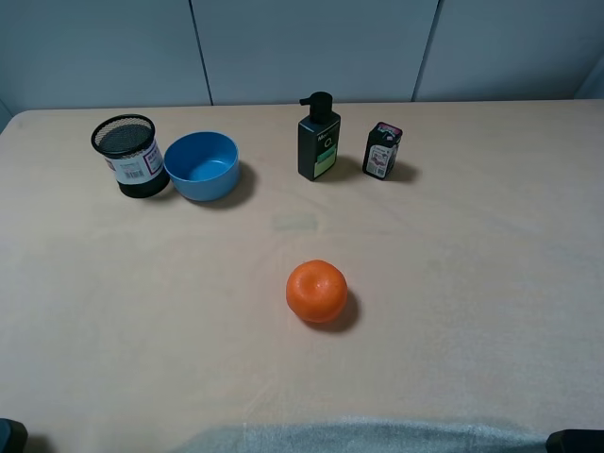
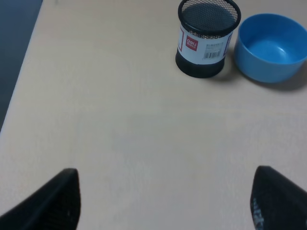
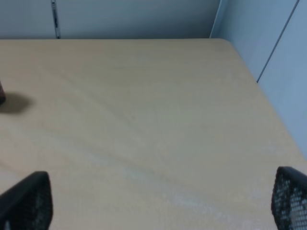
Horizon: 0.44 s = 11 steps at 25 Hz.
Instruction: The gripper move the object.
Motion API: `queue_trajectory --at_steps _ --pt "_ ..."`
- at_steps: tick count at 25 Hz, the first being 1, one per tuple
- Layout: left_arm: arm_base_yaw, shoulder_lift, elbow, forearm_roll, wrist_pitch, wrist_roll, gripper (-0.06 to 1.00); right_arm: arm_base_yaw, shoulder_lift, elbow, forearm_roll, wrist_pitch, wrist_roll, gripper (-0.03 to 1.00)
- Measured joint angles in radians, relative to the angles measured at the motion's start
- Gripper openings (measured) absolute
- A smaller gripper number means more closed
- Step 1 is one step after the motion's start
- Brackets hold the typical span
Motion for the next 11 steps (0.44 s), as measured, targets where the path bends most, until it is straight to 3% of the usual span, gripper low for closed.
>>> queue_trajectory --at_steps 11 --pt "0.0 0.0 0.0 0.0 0.0 0.0 0.79 0.0 0.0 0.0 0.0 0.0 0.0 0.69"
